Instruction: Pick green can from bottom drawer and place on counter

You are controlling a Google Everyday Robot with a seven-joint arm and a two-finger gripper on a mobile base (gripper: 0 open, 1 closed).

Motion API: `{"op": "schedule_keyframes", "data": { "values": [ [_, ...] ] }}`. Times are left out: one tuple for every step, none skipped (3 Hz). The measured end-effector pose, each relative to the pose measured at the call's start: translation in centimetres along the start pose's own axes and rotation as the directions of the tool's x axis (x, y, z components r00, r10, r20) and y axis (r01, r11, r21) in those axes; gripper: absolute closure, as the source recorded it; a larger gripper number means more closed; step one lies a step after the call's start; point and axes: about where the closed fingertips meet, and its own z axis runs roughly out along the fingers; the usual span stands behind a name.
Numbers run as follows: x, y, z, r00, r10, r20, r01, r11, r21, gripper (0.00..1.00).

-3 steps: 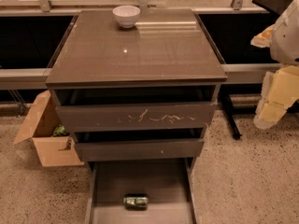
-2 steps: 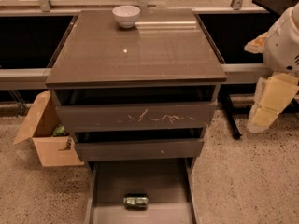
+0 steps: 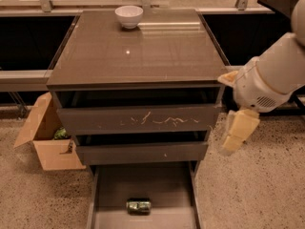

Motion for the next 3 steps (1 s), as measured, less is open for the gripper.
{"op": "schedule_keyframes", "data": {
  "values": [
    [-0.6, 1.4, 5.7, 0.998, 0.010, 0.066, -0.007, 0.9991, -0.043, 0.00],
    [-1.3, 2.4, 10.5, 0.990, 0.025, 0.138, -0.014, 0.9966, -0.081, 0.00],
    [-1.4, 2.5, 10.7, 0.990, 0.021, 0.138, -0.009, 0.9965, -0.083, 0.00]
  ]
}}
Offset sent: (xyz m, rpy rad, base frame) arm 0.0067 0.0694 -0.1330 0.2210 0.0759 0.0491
